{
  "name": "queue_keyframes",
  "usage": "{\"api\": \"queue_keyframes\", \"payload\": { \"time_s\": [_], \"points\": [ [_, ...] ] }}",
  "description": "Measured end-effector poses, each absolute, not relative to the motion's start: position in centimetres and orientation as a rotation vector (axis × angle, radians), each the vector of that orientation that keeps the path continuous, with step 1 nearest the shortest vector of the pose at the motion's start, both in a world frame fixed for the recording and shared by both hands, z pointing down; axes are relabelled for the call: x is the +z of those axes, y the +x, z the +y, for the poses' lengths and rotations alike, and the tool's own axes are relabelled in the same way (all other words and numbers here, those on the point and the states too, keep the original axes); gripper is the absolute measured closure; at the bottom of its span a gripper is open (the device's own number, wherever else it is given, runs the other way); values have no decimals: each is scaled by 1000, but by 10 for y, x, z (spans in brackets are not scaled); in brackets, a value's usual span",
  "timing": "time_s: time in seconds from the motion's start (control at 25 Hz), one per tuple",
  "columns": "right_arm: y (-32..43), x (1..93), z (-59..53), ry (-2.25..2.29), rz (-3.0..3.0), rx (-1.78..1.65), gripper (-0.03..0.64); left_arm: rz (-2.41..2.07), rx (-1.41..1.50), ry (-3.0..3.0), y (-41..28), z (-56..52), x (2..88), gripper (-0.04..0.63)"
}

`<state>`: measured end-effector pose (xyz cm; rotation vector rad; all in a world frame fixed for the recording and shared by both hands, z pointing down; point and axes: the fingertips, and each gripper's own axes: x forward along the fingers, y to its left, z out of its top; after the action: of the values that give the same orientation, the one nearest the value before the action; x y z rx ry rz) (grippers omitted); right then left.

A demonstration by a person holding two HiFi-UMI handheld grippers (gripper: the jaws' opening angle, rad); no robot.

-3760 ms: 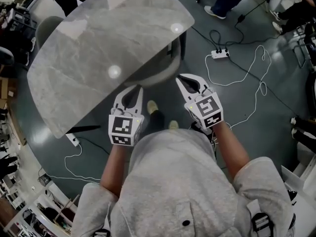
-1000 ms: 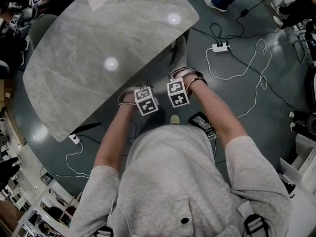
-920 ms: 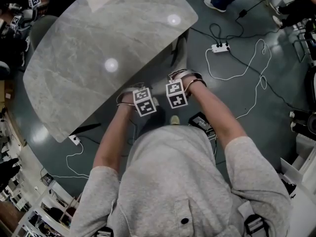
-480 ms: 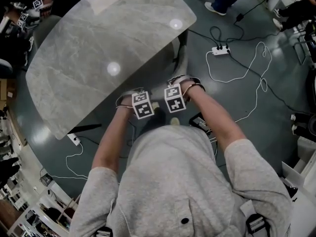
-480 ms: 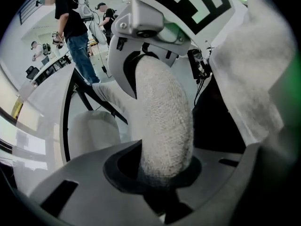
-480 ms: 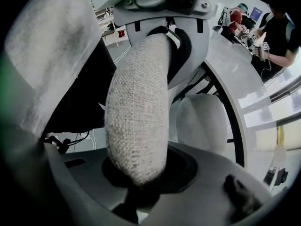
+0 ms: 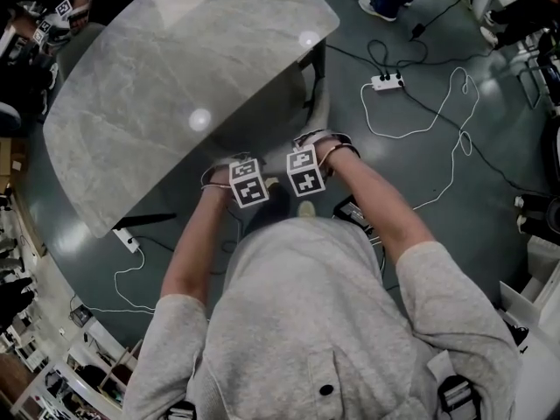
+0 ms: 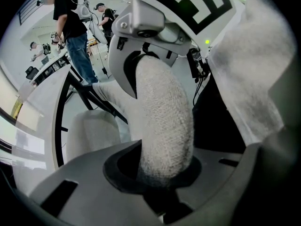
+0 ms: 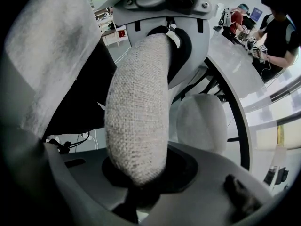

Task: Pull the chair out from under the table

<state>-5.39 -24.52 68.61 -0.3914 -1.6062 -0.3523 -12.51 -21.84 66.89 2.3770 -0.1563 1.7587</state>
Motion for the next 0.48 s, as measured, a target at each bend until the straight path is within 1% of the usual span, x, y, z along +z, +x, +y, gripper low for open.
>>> {"api": "queue_keyframes", "payload": {
  "time_s": [0.48],
  "points": [
    [-35, 686, -214, -391, -1611, -359, 528, -164, 1758, 2374, -105, -186, 670, 505]
  ]
}}
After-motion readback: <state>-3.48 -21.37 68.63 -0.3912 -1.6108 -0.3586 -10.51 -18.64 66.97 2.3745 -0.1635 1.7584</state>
